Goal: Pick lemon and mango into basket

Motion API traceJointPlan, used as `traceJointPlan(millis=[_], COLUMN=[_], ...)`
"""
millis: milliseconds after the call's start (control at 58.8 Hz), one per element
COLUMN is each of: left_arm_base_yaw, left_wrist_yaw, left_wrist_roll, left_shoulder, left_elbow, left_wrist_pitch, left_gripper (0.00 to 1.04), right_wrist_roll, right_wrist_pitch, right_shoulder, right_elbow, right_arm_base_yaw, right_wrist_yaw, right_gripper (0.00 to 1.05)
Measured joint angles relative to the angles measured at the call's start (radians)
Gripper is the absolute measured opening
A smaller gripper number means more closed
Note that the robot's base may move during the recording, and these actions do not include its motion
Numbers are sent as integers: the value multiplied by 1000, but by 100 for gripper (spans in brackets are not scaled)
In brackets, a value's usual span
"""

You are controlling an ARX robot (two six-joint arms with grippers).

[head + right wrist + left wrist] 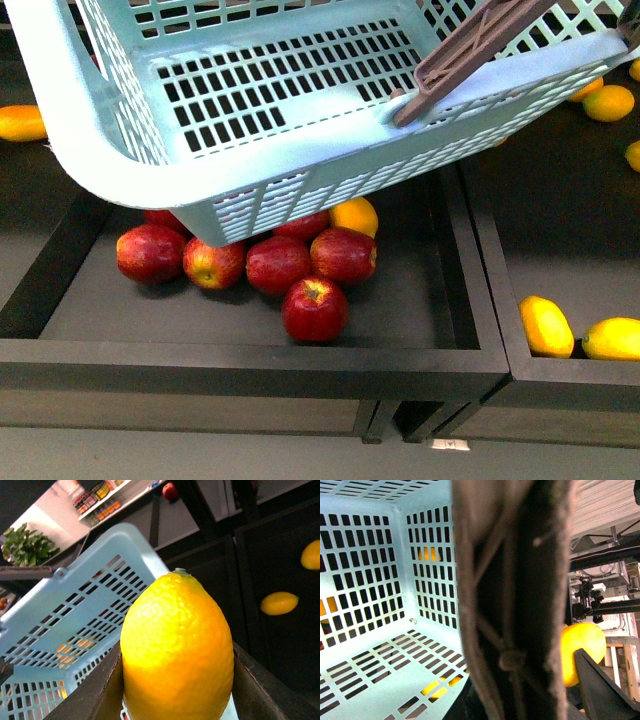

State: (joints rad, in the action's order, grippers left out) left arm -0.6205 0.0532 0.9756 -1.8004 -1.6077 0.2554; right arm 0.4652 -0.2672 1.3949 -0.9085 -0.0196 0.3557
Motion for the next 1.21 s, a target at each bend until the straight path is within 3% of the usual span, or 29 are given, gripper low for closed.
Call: traceJointPlan(millis=[153, 340, 663, 816, 867, 901, 1037, 1207], left_arm_base_yaw=[0, 0, 0, 0, 0, 0, -2, 1], left_wrist_yaw=[-1, -1, -3, -2, -2, -2, 4, -4], left_wrist_roll=[0, 0, -1, -3, -3, -3, -2, -4], left_shoulder=[0, 0, 0, 0, 0, 0, 0, 0], left_elbow=[0, 0, 0, 0, 0, 0, 0, 0], left_wrist_pitch=[0, 0, 0, 0, 0, 0, 0, 0], left_gripper=[5, 5, 5, 5, 5, 5, 5, 5], right_wrist_roll=[-64, -147, -156, -124, -222, -288, -422, -449], right_wrist_pitch=[-35, -61, -133, -179, -309, -372, -460, -488], right_shoulder=[53, 107, 132, 32, -22, -65, -219, -324], right_elbow=[-1, -1, 2, 68, 153, 220, 450, 607], right_arm_base_yaw=[110, 174, 157, 53, 26, 17, 16, 18], right_wrist_yaw=[-54, -107, -136, -191, -319, -352, -356, -357], right_gripper=[49, 49, 96, 96, 85, 79, 49, 12])
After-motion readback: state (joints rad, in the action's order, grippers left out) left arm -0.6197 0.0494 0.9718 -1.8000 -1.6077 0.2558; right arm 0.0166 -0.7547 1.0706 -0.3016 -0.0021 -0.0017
